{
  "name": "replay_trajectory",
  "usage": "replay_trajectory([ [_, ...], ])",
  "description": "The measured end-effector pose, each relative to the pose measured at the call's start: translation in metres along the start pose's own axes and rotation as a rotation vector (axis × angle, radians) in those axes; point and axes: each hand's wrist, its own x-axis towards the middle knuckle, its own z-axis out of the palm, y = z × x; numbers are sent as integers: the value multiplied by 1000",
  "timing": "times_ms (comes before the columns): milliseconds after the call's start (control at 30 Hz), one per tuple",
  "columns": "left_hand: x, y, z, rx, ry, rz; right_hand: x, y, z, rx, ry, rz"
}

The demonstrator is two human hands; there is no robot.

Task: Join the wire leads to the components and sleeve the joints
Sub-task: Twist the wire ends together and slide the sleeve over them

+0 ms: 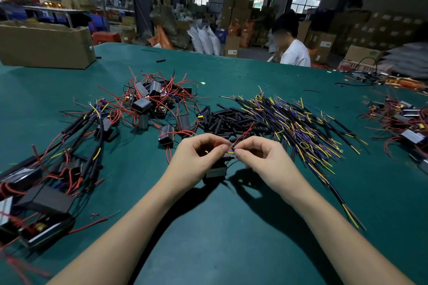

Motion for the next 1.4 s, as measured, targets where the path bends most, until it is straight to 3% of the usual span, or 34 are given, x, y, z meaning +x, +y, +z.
replay_trajectory([
  [433, 0, 0, 1, 0, -6, -28, -2, -1, 5, 10, 64, 45],
  [867, -1, 2, 4, 80, -24, -28, 1, -2, 15, 104, 324, -36],
  [1133, 0, -1, 4, 23, 22, -44, 2, -4, 4, 349, 115, 95],
  [1400, -2, 1, 2, -112, -12, -18, 7, 1, -16, 54, 233, -5],
])
